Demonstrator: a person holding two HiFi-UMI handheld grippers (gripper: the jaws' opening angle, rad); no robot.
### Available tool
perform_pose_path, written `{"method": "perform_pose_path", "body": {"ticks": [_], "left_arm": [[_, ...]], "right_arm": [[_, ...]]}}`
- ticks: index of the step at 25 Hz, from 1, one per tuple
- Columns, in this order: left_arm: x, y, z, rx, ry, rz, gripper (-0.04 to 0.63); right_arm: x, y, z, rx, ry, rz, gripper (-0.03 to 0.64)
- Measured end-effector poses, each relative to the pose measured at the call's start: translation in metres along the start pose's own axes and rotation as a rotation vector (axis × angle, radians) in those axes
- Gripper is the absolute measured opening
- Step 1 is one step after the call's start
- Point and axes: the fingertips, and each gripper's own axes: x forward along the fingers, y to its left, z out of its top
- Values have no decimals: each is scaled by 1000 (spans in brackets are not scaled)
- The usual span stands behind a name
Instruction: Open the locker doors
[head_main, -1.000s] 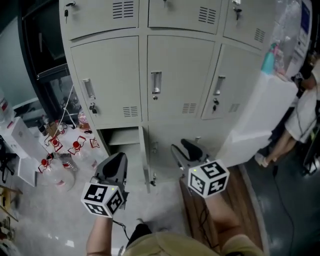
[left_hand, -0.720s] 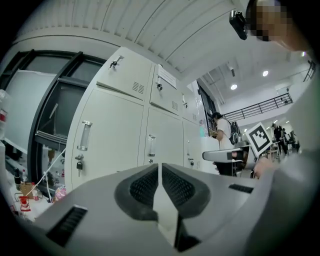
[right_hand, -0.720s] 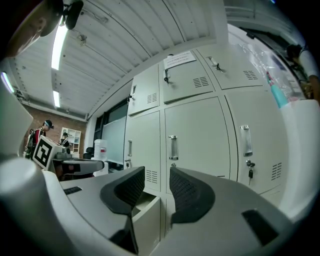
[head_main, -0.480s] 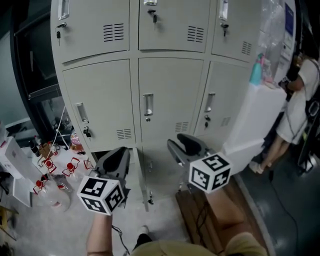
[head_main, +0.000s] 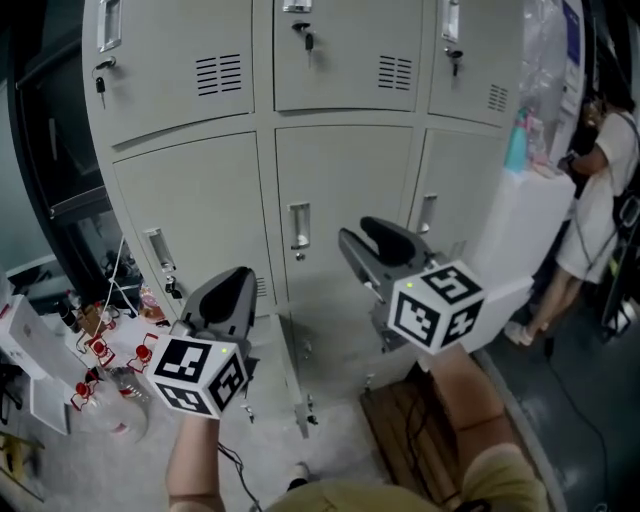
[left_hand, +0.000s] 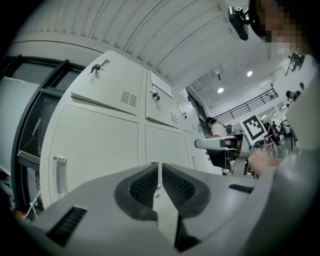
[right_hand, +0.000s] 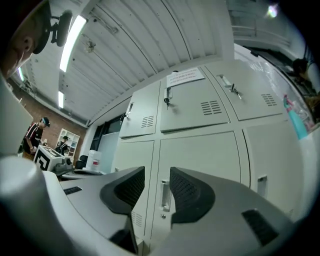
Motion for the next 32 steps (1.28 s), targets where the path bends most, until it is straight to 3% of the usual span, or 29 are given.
{"method": "perform_pose_path", "body": {"ticks": [8, 19, 25, 32], "left_arm": [[32, 23, 27, 84, -9, -28, 5], [56, 48, 100, 219, -115, -61, 5], [67, 63, 130, 259, -167, -68, 5], [76, 82, 149, 266, -210, -76, 5]], "right_arm": [[39, -5, 49, -154, -53, -21, 153], [76, -12, 132, -241, -212, -70, 152], [98, -11, 176, -313, -287, -110, 152], [126, -26, 203, -358, -295, -165, 153]]}}
